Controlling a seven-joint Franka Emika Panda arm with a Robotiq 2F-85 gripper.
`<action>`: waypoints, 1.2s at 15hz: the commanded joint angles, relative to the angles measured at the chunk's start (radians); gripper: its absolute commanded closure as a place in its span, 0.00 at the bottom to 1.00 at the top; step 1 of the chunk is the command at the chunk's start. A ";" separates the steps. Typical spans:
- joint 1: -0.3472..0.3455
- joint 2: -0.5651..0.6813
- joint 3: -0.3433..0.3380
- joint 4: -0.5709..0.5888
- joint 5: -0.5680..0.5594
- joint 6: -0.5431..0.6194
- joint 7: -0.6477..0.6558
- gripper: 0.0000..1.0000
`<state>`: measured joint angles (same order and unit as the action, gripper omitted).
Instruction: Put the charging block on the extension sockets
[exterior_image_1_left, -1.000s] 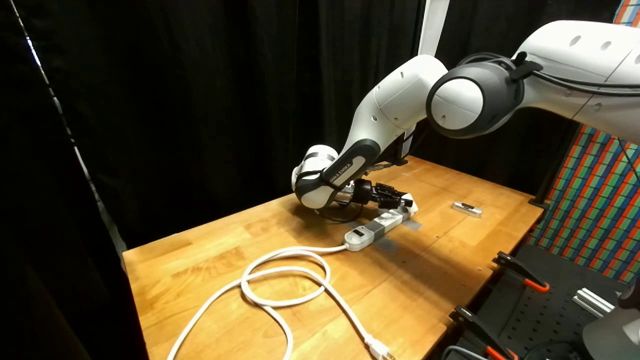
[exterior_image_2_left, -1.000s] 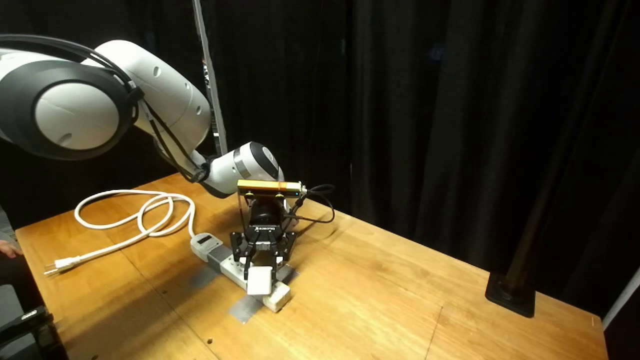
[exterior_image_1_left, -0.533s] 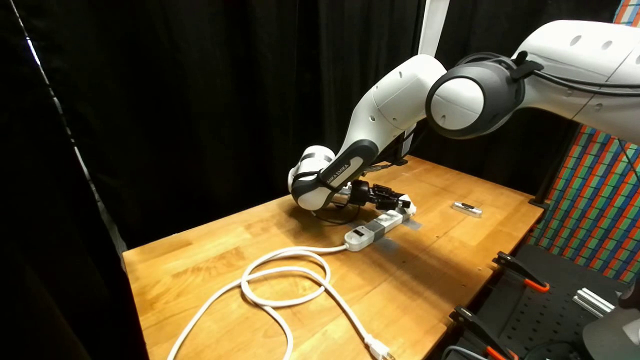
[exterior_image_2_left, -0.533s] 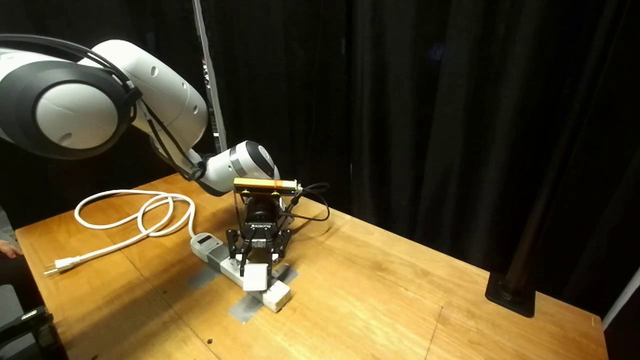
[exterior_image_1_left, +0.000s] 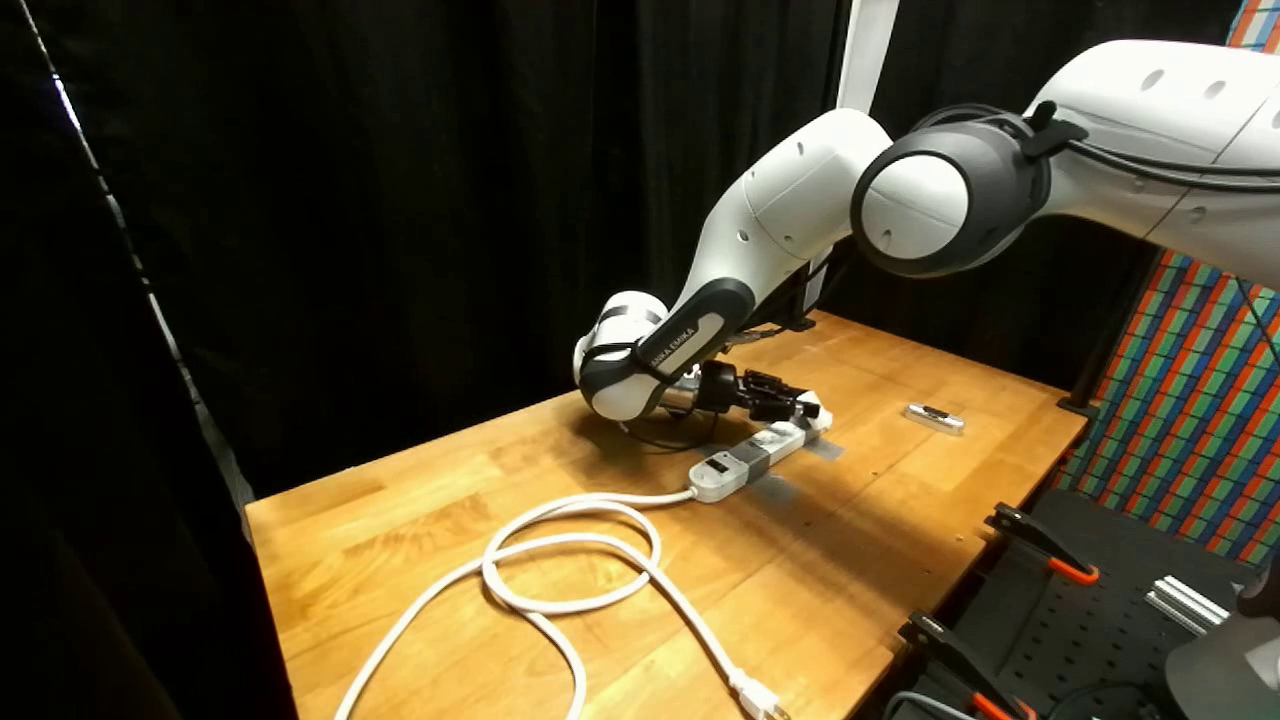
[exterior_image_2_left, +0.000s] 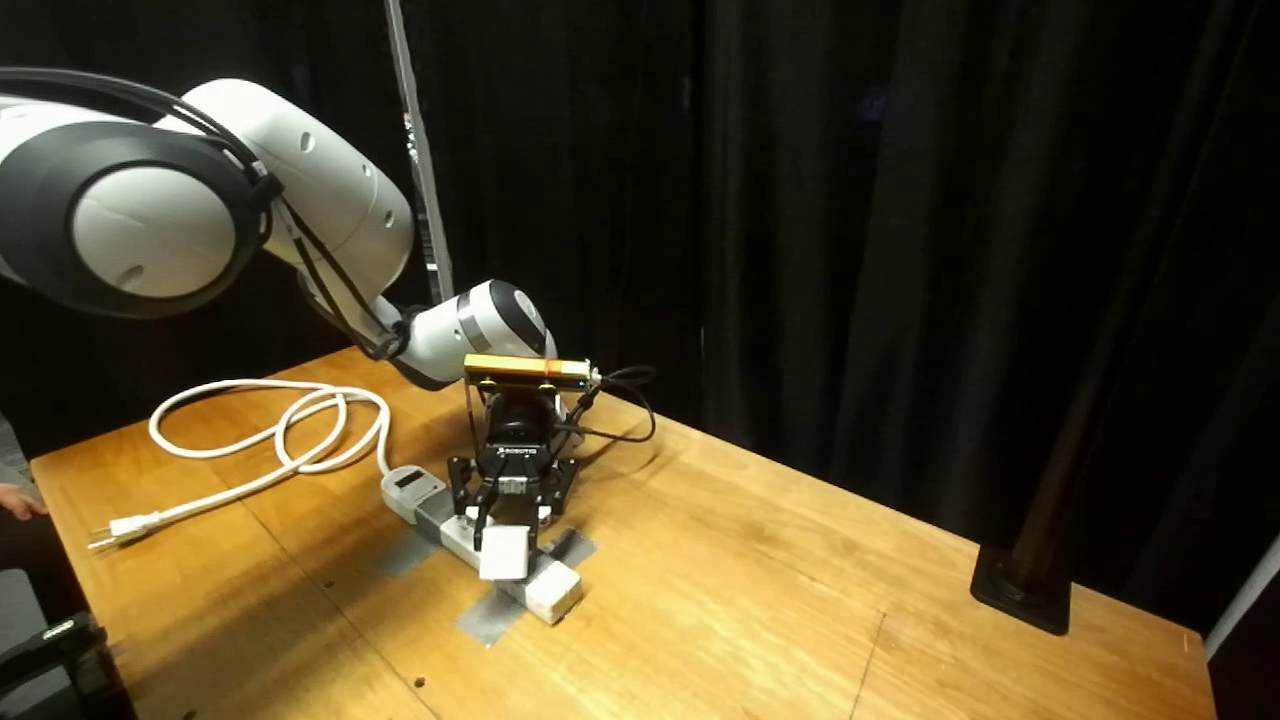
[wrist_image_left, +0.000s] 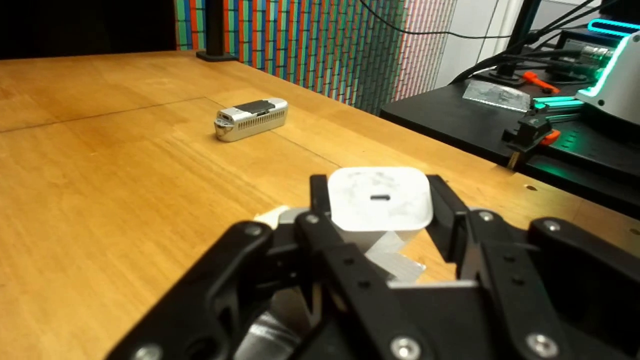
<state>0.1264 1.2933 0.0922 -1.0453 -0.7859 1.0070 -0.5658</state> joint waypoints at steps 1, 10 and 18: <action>0.004 -0.027 0.040 -0.033 0.043 0.038 -0.026 0.77; -0.043 -0.281 0.149 -0.268 0.055 0.246 -0.238 0.77; -0.164 -0.516 0.150 -0.549 0.123 0.553 -0.561 0.77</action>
<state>0.0289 0.9160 0.2361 -1.4236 -0.7339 1.4538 -1.0275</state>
